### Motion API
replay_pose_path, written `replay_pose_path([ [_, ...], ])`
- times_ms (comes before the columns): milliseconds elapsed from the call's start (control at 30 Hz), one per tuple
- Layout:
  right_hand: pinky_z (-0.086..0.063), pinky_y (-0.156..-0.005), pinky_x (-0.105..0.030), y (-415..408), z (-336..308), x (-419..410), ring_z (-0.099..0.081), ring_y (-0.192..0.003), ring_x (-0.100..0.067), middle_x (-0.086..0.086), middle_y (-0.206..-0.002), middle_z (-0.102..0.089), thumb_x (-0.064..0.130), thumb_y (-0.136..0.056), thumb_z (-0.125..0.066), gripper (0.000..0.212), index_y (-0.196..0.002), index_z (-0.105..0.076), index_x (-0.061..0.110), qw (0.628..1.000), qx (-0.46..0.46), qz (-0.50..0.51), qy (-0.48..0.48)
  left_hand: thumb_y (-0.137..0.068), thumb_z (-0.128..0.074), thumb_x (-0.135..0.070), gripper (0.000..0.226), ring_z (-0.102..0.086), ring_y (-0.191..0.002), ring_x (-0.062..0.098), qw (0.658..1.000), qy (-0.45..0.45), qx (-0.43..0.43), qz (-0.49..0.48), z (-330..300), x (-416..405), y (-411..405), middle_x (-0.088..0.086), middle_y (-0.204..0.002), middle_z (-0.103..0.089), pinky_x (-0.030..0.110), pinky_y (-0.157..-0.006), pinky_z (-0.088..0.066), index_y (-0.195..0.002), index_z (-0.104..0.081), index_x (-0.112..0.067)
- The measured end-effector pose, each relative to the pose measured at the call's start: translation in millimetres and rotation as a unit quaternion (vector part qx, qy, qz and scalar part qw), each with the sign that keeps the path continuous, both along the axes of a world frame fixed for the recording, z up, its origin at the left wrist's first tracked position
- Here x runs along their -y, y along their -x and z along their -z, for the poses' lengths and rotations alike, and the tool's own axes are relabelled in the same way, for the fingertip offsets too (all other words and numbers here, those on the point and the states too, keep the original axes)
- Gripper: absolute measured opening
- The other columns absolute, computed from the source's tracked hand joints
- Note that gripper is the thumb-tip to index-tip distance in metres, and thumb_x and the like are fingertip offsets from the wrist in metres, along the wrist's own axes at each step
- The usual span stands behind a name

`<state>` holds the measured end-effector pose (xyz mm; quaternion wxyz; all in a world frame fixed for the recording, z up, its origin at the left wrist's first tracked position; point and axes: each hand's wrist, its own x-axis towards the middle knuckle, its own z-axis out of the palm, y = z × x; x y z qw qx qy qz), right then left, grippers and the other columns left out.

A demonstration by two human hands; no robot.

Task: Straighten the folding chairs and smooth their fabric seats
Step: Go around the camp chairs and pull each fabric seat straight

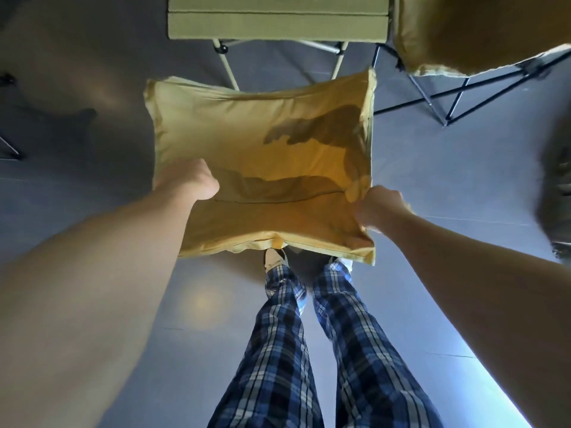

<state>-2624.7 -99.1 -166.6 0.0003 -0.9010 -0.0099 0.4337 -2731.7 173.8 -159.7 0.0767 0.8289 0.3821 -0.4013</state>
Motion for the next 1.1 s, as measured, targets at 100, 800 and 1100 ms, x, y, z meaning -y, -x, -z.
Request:
replay_pose_path([
  [100, -0.041, -0.056, -0.026, -33, -40, 13, -0.05, -0.064, -0.021, -0.005, -0.077, -0.048, 0.019, -0.094, -0.048, 0.01, -0.098, -0.053, 0.011, 0.998, 0.025, 0.037, -0.051, -0.083, -0.051, -0.011, 0.007, -0.057, -0.076, 0.031, 0.997, 0.009, 0.068, 0.044, -37, 27, -72, 0.011, -0.085, -0.057, 0.033, -0.064, -0.043, -0.079, -0.054, -0.005],
  [800, -0.057, -0.075, -0.034, -432, -327, 472, -0.066, -0.081, -0.033, -0.011, -0.084, -0.071, 0.022, -0.082, -0.05, 0.023, -0.082, -0.07, 0.011, 0.818, 0.314, 0.4, -0.268, -0.095, -0.058, -0.027, 0.011, -0.067, -0.096, 0.027, 0.809, 0.338, 0.359, 0.32, -308, 597, -597, 0.007, -0.103, -0.071, 0.029, -0.074, -0.046, -0.101, -0.065, -0.021],
  [1100, -0.049, -0.082, -0.031, -661, -333, 579, -0.06, -0.092, -0.028, -0.007, -0.096, -0.064, 0.024, -0.092, -0.053, 0.021, -0.103, -0.068, 0.014, 0.796, 0.378, 0.407, -0.24, -0.073, -0.057, -0.036, 0.01, -0.07, -0.094, 0.036, 0.779, 0.383, 0.375, 0.325, -298, 714, -864, 0.015, -0.097, -0.074, 0.046, -0.087, -0.057, -0.07, -0.06, -0.027],
])
